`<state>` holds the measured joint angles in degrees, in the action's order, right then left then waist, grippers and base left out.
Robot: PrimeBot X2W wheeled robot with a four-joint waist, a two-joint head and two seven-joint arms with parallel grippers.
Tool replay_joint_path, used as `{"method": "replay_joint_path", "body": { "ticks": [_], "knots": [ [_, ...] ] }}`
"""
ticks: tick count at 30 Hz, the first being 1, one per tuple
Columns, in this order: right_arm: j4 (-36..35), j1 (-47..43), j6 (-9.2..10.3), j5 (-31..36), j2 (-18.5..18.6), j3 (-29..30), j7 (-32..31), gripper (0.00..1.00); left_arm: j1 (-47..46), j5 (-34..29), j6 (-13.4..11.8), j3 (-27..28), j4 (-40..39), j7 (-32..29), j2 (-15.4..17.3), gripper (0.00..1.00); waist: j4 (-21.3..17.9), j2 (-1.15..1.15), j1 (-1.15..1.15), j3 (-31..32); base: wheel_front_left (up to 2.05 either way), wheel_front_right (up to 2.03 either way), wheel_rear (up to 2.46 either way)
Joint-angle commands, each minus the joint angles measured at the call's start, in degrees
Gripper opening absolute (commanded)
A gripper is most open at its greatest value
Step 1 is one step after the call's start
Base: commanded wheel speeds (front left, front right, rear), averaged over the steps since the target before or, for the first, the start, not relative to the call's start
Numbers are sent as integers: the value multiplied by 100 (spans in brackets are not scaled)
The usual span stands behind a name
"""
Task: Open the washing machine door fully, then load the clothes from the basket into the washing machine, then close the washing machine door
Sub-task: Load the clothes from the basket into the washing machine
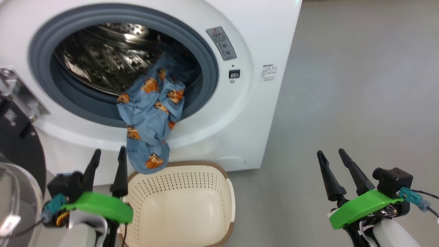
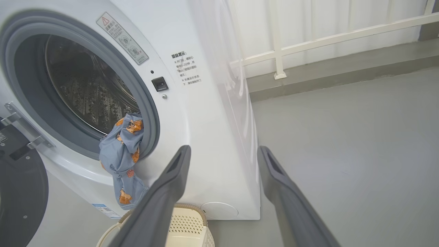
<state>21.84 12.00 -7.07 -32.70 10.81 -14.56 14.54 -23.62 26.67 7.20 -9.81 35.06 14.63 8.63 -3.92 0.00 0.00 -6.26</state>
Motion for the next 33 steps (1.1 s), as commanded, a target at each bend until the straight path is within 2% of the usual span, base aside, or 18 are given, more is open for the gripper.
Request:
{"method": "replay_joint_path", "body": {
  "ticks": [1, 8, 15, 33],
  "knots": [
    [-119, -42, -42, -68, 106, -110, 46, 100, 159, -119, 28, 245, -278, 37, 153, 100, 213, 0, 0, 442, 0, 0, 0],
    [-173, -115, -42, -230, 280, -186, 46, 100, 1023, -316, 28, 643, -883, 37, 54, 100, 223, 0, 0, 638, 0, 0, 0],
    [-214, -165, -42, -272, 396, -221, 46, 100, 1565, -440, 28, 989, -1167, 37, -211, 100, 218, 0, 0, 753, 0, 0, 0],
    [-229, -168, -42, 38, 410, -105, 46, 100, 1660, -691, 28, 1126, -1360, 37, -420, 100, 212, 0, 0, 742, 0, 0, 0]
  ]
}}
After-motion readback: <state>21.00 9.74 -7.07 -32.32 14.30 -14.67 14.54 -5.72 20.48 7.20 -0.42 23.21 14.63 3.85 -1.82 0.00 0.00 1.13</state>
